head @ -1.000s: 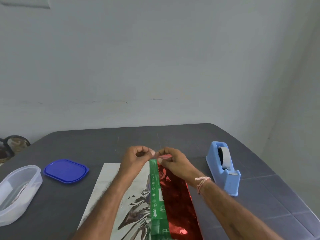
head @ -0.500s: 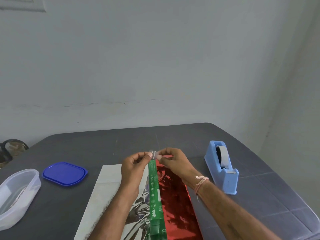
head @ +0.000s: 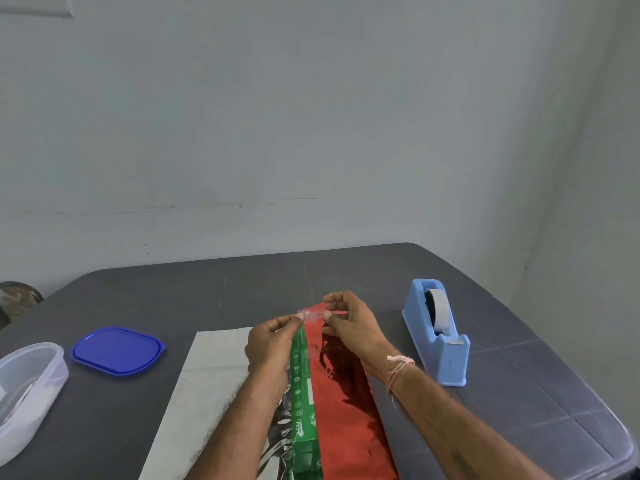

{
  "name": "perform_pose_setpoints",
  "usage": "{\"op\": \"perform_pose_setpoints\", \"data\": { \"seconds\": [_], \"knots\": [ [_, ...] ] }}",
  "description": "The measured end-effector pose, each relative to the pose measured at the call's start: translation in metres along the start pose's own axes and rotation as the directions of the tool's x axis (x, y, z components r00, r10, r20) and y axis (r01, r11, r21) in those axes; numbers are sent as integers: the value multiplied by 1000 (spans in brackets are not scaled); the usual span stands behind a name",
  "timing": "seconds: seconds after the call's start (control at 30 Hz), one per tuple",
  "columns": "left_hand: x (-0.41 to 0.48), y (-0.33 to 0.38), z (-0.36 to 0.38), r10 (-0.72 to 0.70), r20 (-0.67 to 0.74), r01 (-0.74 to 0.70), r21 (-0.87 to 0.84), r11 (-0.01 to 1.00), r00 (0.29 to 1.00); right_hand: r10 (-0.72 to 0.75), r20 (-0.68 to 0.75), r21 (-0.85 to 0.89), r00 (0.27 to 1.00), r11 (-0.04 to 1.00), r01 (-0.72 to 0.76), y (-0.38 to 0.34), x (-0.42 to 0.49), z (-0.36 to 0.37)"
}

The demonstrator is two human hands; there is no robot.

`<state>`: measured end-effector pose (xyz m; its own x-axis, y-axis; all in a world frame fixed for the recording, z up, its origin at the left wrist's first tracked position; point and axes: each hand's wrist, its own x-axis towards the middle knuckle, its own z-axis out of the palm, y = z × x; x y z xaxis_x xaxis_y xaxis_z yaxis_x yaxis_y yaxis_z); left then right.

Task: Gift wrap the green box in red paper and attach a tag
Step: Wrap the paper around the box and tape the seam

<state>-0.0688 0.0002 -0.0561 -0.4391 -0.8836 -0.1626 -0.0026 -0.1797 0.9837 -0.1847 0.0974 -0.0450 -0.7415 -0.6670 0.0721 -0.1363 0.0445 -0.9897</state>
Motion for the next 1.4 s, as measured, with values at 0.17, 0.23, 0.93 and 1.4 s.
{"op": "perform_pose_setpoints", "data": {
  "seconds": [0.17,0.23,0.93,1.4],
  "knots": [
    [10,-9,6,-55,-56,56,6,998,997,4,-17,0,1000,1000,-4,0,-1,-1],
    [11,-12,7,-80,-87,82,23,996,993,6,-21,-3,1000,1000,-6,0,0,-2],
    [17,-19,13,-15,-185,56,222,973,983,-285,282,-769,916,504,393,-10,-9,-5],
    [13,-11,12,92,-264,11,364,931,960,-259,364,-811,895,383,441,-14,-23,-2]
  ]
}}
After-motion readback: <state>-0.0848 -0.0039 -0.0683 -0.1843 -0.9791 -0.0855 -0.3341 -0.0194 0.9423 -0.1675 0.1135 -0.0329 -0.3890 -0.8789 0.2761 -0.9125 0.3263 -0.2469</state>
